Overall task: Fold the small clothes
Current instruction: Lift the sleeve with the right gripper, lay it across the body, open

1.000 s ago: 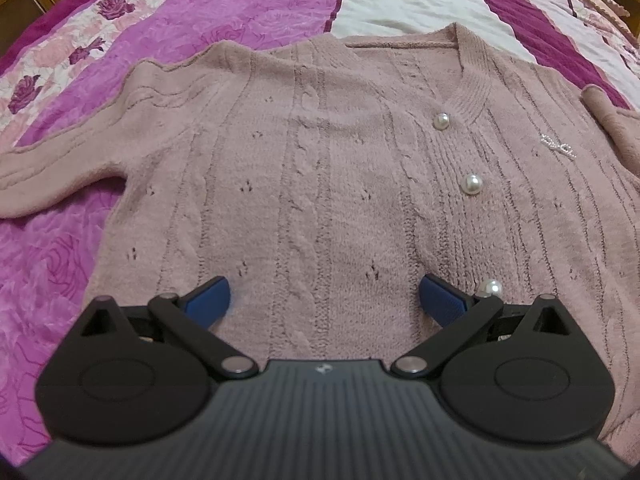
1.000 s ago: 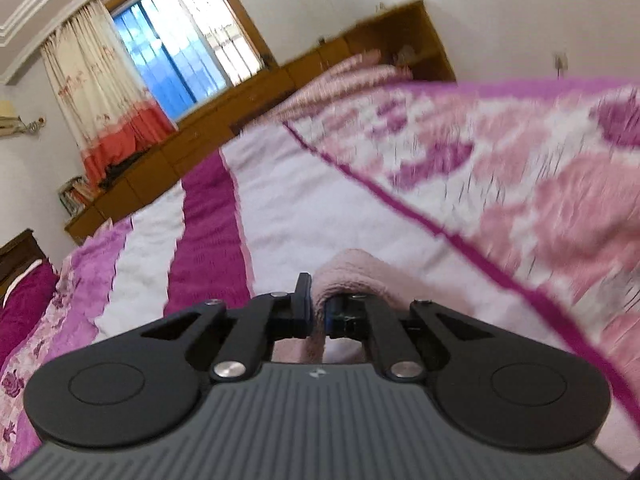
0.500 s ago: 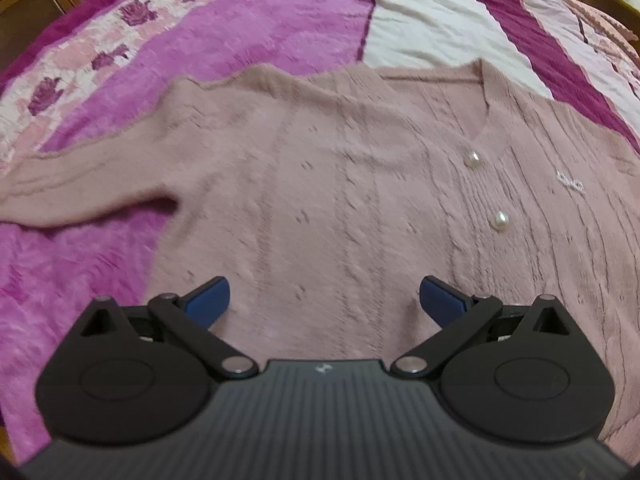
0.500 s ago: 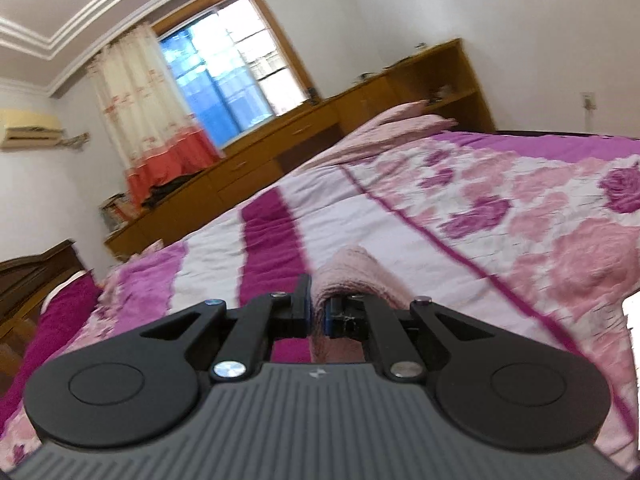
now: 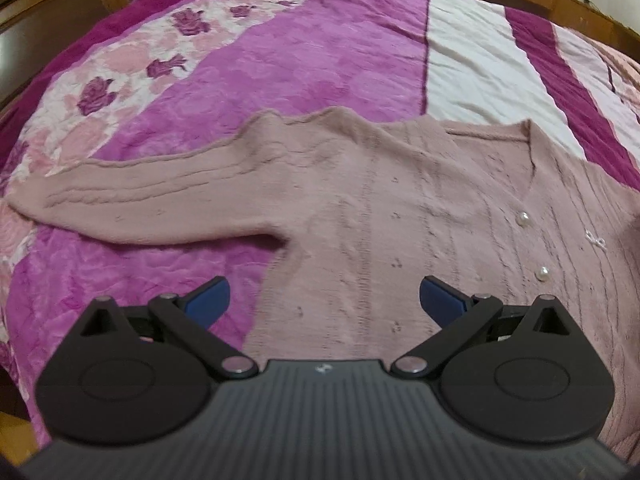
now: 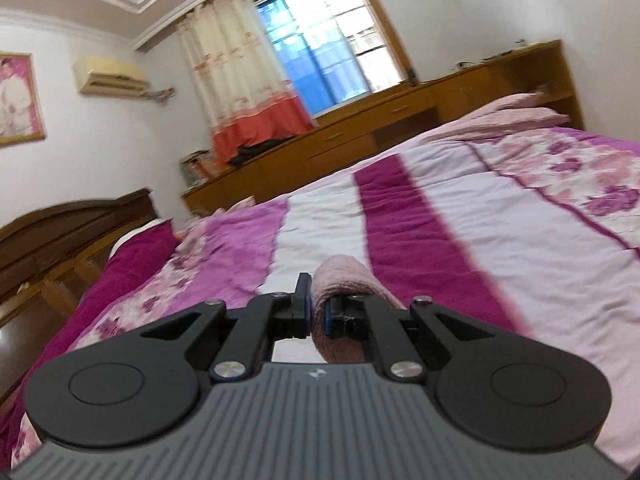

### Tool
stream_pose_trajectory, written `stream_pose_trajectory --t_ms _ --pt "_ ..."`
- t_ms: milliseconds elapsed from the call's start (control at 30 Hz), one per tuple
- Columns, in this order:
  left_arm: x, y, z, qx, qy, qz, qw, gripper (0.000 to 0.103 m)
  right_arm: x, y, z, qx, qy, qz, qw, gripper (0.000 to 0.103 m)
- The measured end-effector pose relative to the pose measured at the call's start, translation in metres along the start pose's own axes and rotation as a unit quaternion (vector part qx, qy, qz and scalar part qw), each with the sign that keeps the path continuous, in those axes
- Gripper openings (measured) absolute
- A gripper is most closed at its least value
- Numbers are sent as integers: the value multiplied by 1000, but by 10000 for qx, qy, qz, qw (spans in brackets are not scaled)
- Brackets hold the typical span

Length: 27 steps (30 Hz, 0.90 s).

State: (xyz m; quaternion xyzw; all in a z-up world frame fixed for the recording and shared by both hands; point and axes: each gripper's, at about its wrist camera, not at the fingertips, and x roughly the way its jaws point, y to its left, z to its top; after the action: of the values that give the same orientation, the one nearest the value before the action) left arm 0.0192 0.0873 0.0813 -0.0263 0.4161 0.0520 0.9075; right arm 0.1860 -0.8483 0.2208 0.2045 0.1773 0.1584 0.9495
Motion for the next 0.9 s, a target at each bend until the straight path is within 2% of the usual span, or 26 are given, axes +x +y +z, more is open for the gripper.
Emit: stream_pose_trajectory --t_ms 200,433,733,900 --pt "-5 18 -1 -89 -93 61 9999 103 16 79 -41 -198 354 389 9984 6" --pt "-4 40 -2 -317 -104 144 9993 103 46 134 -106 -361 1067 673 9914 6" --pt "6 49 -7 -474 7 113 9988 103 107 142 -177 -410 1934 701 9778 6" --pt "10 46 -10 -388 23 75 9992 103 120 139 -205 -527 2321 756 9683 7"
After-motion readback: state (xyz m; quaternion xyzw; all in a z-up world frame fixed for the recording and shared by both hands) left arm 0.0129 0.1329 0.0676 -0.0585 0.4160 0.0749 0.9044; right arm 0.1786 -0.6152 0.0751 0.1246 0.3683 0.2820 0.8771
